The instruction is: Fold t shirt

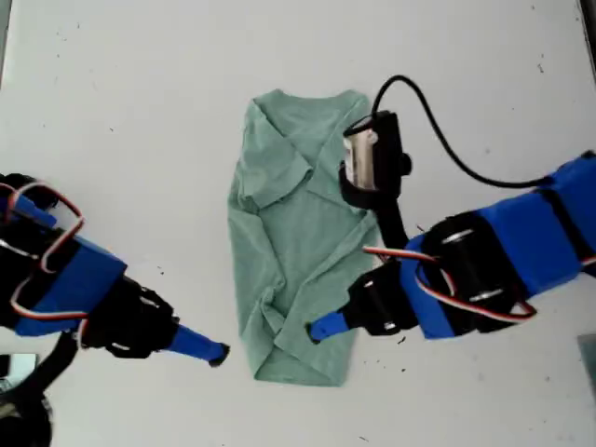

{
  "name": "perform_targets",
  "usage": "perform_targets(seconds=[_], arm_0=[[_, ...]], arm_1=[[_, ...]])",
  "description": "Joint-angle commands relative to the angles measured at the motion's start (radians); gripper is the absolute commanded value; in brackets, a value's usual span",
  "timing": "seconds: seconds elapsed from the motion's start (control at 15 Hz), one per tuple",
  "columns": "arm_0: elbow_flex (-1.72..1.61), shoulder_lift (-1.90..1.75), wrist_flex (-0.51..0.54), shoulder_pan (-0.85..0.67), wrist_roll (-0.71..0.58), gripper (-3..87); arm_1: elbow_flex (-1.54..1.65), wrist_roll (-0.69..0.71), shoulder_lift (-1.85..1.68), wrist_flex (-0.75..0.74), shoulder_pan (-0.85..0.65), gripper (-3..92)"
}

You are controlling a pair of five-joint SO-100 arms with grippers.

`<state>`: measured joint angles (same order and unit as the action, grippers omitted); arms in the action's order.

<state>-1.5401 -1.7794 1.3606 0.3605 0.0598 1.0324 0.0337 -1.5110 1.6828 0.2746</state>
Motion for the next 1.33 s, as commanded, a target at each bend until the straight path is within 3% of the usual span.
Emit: perform_targets(seconds=[0.0,0.27,0.6,0.73,0.8,0.87,1.07,1.27], arm_0=[[0.149,0.181,-0.035,-0.063,-0.060,31.4],[0.462,0.614,-0.026,-0.098,-0.117,31.8],[0.505,0.798,-0.043,-0.049,-0.072,27.9],[0.543,0.856,-0.032,-0.029,-0.074,12.0],[0.543,0.864,-0.046,-0.029,-0.094,0.1],[0.554,0.862,-0.052,-0.031,-0.091,-0.1],[0.638,0.782,-0.086,0.003,-0.160,-0.2],[0.637,0.612,-0.204,0.028,-0.249,-0.2]], arm_1=[[-0.078,-0.046,0.075,-0.003,0.031,41.0],[-0.189,-0.094,0.302,0.000,0.063,39.7],[-0.252,-0.114,0.526,-0.187,0.103,37.0],[-0.291,-0.117,0.609,-0.209,0.126,26.0],[-0.291,-0.121,0.612,-0.212,0.132,13.9],[-0.295,-0.132,0.601,-0.199,0.137,0.0],[-0.296,-0.028,0.469,-0.176,0.135,-0.6],[-0.281,0.103,0.199,-0.209,0.129,-0.6]])
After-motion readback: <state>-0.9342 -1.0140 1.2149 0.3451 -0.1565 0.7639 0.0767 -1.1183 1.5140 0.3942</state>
